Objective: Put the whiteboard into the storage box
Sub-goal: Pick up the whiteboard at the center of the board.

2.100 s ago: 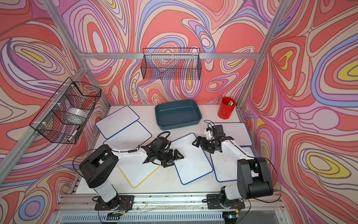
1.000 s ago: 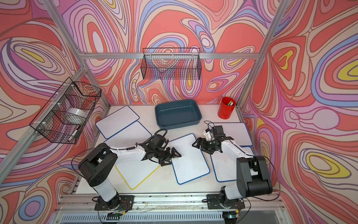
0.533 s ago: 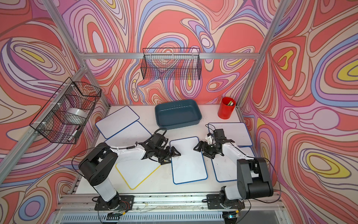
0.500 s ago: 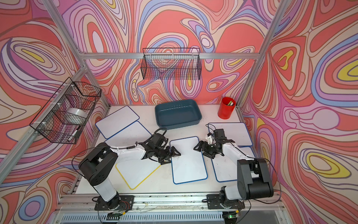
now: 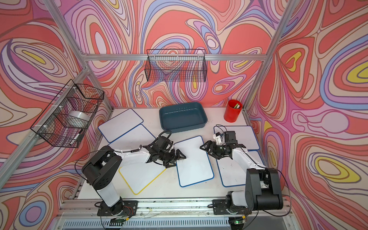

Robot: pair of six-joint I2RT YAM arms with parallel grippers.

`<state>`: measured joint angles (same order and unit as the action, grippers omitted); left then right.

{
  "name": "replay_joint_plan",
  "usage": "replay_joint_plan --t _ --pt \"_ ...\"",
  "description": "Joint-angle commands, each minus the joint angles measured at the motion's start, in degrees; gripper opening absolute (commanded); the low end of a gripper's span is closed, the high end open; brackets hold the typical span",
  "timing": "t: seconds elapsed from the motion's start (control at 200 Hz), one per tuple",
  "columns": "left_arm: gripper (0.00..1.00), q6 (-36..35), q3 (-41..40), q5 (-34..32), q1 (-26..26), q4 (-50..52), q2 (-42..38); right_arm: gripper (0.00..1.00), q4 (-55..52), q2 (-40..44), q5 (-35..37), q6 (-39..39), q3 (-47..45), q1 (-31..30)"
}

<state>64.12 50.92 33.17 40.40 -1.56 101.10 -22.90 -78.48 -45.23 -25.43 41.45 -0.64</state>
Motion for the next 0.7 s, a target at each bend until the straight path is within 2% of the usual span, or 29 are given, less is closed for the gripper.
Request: replay_joint_plan --t 0.0,0.26,0.691 --pt "0.88 -1.0 0.8 -4.7 1.2 -8.3 6.2 0.84 -5.3 0.1 -19.0 -3.0 -0.8 -3.4" --pt "0.88 -1.4 3.7 -3.8 1.2 -8.0 7.1 0.84 -4.1 0.7 -20.5 -4.1 -0.3 -3.4" --pt "0.88 0.0 3.9 -3.4 1.1 -11.4 7.4 0.83 -3.4 0.9 -20.9 -4.5 -0.7 -3.4"
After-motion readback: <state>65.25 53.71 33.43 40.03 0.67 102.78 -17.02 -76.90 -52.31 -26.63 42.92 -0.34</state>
